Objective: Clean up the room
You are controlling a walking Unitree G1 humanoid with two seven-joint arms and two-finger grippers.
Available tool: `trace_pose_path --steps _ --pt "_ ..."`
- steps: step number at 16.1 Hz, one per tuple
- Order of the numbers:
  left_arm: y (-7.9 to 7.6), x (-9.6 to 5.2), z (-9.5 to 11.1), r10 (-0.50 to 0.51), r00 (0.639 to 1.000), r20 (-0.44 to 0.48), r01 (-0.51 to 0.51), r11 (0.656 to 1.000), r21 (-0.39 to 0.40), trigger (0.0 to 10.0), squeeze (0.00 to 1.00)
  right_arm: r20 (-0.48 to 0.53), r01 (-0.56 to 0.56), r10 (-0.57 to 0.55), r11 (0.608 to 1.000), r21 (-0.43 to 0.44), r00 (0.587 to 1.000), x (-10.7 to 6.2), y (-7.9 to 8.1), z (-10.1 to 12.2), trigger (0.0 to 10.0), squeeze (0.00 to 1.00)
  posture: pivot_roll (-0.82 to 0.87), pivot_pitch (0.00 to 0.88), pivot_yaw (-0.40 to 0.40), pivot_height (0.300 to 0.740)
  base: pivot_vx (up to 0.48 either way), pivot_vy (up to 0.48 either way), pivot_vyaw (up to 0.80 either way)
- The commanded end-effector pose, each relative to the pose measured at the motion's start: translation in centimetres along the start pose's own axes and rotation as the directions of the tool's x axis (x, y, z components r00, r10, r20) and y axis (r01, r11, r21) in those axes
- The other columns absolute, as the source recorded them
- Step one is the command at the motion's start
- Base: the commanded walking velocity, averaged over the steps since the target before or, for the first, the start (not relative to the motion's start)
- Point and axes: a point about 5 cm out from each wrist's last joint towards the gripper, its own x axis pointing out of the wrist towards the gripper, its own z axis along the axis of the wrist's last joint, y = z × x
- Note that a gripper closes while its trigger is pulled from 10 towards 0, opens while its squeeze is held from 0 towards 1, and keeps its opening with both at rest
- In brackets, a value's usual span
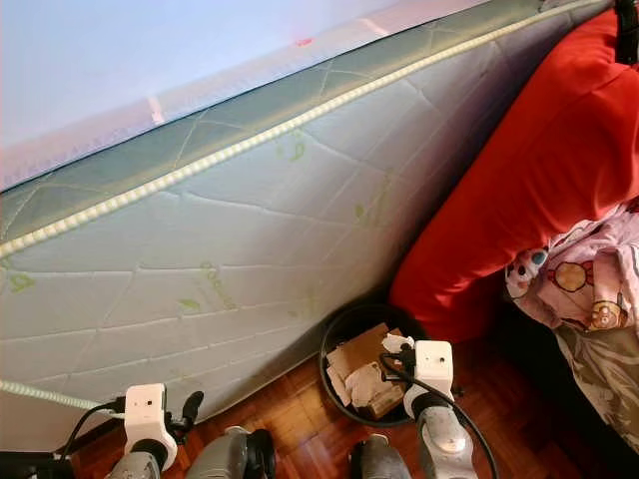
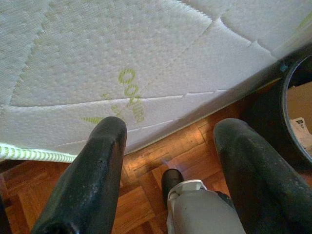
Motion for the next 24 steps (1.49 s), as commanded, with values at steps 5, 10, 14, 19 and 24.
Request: trace_pose_path --steps 5,10,14,19,24 --pt "0.1 -0.4 -0.6 -0.006 1.0 -0.022 0.006 1.0 0.002 10.0 0.0 -0.057 0.014 -0.014 1.0 -0.004 0.998 -0.4 0.3 -1.0 10.0 0.0 0.0 0.269 0.009 0.651 0.0 0.0 0.0" --pt "0.5 -0.4 -0.1 0.01 1.0 0.018 -0.01 1.0 0.003 10.0 0.0 -0.004 0.011 -0.011 1.0 0.002 1.0 -0.3 0.5 -0.5 10.0 0.0 0.0 0.256 0.017 0.651 0.0 0.0 0.0" --pt "0.2 -0.2 2.0 0.024 0.989 0.148 -0.022 1.0 -0.016 10.0 0.0 0.011 0.011 -0.011 1.0 0.005 1.0 -0.4 0.6 -0.3 10.0 0.0 0.0 0.25 0.015 0.651 0.0 0.0 0.0" --pt "0.2 -0.2 5.2 0.021 0.953 0.304 -0.023 1.0 0.003 10.0 0.0 0.055 0.003 -0.004 1.0 0.012 0.999 0.0 0.8 0.6 10.0 0.0 0.0 0.243 0.014 0.651 0.0 0.0 0.0" --pt "0.0 -0.8 5.6 0.006 0.949 0.315 -0.009 1.0 0.008 10.0 0.0 0.03 0.003 -0.003 1.0 -0.003 1.0 0.3 1.2 0.8 10.0 0.0 0.01 0.265 0.01 0.641 0.0 0.0 0.0"
